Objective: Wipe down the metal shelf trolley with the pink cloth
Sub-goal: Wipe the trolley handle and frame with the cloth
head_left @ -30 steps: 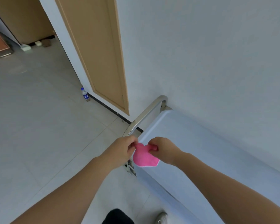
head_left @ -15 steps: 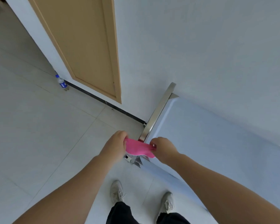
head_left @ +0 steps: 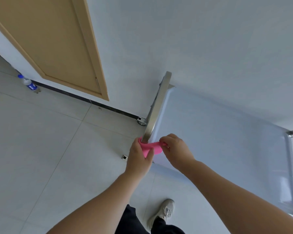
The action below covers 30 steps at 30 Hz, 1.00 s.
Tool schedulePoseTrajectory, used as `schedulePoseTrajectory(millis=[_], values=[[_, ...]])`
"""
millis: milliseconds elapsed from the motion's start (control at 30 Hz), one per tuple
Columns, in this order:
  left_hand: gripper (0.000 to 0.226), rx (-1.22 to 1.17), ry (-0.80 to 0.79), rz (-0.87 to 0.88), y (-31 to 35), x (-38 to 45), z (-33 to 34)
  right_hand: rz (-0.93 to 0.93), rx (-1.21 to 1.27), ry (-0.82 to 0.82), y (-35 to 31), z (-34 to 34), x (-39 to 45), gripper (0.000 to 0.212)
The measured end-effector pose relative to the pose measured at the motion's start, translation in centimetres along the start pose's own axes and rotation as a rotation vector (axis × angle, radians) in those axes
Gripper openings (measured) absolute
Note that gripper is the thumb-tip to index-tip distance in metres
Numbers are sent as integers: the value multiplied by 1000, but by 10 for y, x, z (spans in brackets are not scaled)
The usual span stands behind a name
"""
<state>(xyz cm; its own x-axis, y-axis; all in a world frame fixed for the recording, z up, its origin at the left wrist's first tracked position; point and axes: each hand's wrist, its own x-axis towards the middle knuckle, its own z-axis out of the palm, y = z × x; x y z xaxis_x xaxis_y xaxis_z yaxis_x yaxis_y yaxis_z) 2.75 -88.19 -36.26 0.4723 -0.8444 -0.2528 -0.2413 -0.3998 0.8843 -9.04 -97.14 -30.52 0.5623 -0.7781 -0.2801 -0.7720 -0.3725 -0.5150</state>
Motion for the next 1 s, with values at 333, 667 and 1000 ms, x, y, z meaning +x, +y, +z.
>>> schedulePoseTrajectory(millis=[333, 667, 1000], values=[[35, 181, 136, -26, 3, 41, -13, -67, -26, 12, 21, -46, -5, 22], [27, 490, 155, -81, 57, 48, 8, -164, -44, 37, 59, -104, -25, 22], [31, 565, -114, -78, 99, 134, 12, -72, 14, 87, 41, -117, 38, 23]])
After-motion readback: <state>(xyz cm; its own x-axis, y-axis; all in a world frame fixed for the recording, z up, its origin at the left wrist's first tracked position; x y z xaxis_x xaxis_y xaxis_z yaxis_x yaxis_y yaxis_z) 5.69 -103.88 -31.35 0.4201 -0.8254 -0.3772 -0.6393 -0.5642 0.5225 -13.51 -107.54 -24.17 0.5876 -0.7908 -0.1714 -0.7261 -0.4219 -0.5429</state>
